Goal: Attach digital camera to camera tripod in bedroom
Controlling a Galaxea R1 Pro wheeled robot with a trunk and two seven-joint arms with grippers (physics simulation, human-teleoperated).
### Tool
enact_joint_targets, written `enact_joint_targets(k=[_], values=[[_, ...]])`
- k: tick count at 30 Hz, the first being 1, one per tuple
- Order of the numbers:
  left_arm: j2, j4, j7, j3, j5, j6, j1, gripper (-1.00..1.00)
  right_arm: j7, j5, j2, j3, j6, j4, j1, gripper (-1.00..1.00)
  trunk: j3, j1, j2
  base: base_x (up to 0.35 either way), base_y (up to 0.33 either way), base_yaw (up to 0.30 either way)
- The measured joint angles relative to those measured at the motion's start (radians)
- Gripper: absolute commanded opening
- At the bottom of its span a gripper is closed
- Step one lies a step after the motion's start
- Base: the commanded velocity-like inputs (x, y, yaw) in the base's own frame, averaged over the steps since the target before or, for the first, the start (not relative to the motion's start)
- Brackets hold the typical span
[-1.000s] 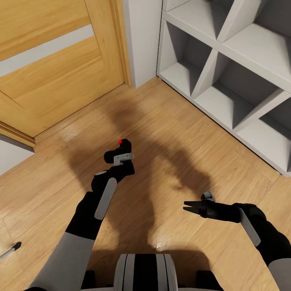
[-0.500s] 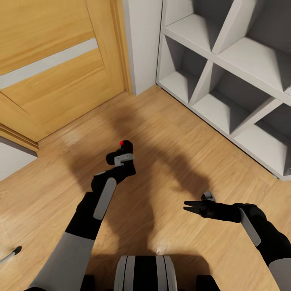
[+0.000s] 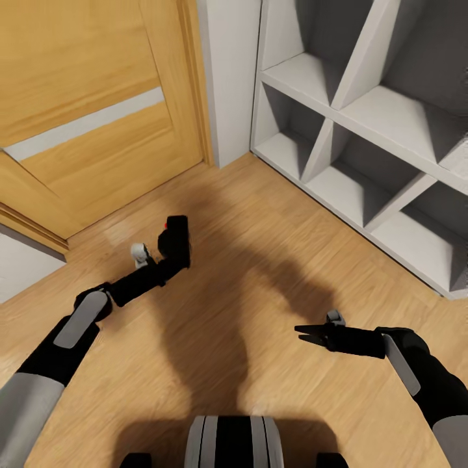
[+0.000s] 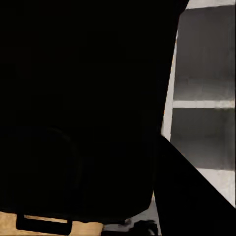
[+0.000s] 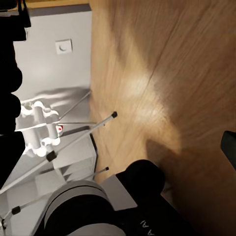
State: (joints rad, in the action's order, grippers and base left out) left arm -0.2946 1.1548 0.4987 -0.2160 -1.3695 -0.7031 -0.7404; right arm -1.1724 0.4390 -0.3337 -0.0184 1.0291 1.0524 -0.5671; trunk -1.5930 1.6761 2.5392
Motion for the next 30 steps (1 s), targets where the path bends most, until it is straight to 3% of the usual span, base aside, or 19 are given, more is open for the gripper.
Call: enact_joint_targets(k=[1, 2, 4, 8, 13, 30], values=[[-0.007, -0.02, 0.054, -0.003, 0.005, 0.001, 0.0, -1.0, 0.001, 0.0, 0.0, 0.0, 0.0, 0.0, 0.0, 1.0, 0.004, 0.0, 0.0, 0.0, 0.0, 0.0], [-0.023, -0.078, 0.226, -0.007, 0.044, 0.001, 0.0, -1.0, 0.007, 0.0, 0.0, 0.0, 0.0, 0.0, 0.0, 1.0, 0.008, -0.001, 0.0, 0.0, 0.0, 0.0], [-0.028, -0.11, 0.357, -0.01, 0.115, 0.002, 0.0, -1.0, 0.015, 0.0, 0.0, 0.0, 0.0, 0.0, 0.0, 1.0, 0.015, -0.002, -0.001, 0.0, 0.0, 0.0], [-0.028, -0.125, 0.437, -0.01, 0.175, 0.003, 0.0, -1.0, 0.021, 0.001, 0.0, 0.0, 0.0, 0.0, 0.0, 1.0, 0.031, -0.004, -0.002, 0.0, 0.0, 0.0], [-0.026, -0.131, 0.469, -0.01, 0.203, 0.005, 0.0, -1.0, 0.023, 0.001, 0.0, 0.0, 0.0, 0.0, 0.0, 1.0, 0.05, -0.006, -0.003, 0.0, 0.0, 0.0], [-0.023, -0.133, 0.468, -0.01, 0.212, 0.006, 0.0, -1.0, 0.024, -0.001, 0.0, 0.0, 0.0, 0.002, 0.0, 1.0, 0.116, -0.013, -0.007, 0.0, 0.0, 0.0]])
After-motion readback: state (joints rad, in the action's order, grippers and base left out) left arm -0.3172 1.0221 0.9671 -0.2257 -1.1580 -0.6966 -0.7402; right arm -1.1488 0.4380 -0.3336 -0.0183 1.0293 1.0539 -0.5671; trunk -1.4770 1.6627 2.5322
